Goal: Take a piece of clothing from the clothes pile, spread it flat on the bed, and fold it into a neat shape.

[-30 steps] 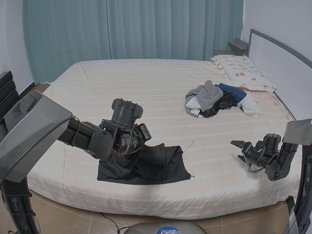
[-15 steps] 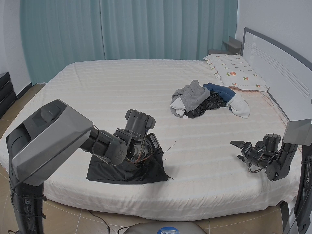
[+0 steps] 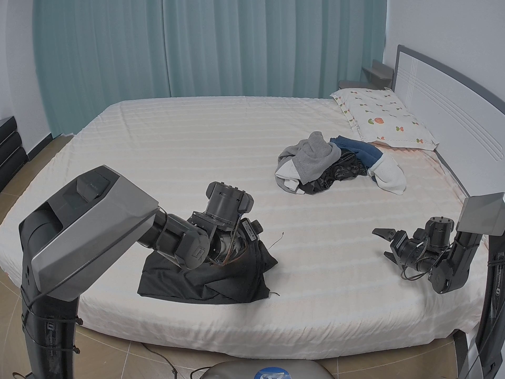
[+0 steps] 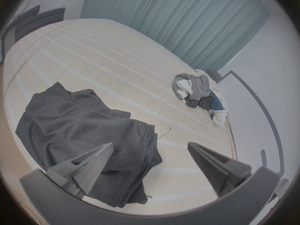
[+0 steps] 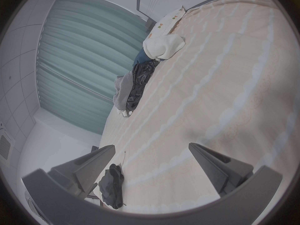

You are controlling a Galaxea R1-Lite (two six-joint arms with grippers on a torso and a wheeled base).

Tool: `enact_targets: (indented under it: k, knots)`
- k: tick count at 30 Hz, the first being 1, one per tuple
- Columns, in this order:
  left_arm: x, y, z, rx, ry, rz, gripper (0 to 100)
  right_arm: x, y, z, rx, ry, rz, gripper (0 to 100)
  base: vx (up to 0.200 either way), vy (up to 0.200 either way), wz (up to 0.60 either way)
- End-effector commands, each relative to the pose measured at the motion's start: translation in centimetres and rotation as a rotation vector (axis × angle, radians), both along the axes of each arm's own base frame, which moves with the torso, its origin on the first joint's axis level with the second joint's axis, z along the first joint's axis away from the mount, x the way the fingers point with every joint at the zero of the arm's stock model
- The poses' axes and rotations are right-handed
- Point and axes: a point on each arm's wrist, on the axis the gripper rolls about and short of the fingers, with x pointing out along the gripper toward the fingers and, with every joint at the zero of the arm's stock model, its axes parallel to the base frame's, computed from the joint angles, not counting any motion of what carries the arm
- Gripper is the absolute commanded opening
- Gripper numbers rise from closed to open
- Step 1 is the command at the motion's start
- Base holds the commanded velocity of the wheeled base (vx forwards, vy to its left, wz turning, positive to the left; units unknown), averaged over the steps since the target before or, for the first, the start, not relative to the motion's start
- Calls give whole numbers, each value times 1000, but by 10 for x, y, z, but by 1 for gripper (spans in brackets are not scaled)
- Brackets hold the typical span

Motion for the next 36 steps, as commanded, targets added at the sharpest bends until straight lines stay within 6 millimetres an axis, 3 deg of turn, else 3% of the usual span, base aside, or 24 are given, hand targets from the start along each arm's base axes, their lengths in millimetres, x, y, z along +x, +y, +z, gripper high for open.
enact_targets:
  k: [1,11,12,16,23,28,32,36]
  knots:
    - [5,13,-5,11,16,33,100,0,0,-1,0,3,1,100,0,0,0]
    - [17,84,-7,-120,112,226,100,-1,6,-2,0,9,16,100,0,0,0]
    - [17,84,-7,-120,112,226,100,-1,6,-2,0,9,16,100,0,0,0]
    - [8,120,-5,-247,174,248,100,-2,6,-2,2,10,20,100,0,0,0]
    - [-6,166,-33,-382,116,284,100,-3,17,-5,3,22,50,100,0,171,0]
    - [-8,182,-27,-431,68,293,100,-5,27,-6,4,29,78,100,0,200,0]
    - [-6,199,-36,-444,89,322,100,-9,35,-7,1,33,98,100,0,200,0]
    - [-6,201,-37,-445,86,327,100,-10,36,-6,1,35,101,100,0,200,0]
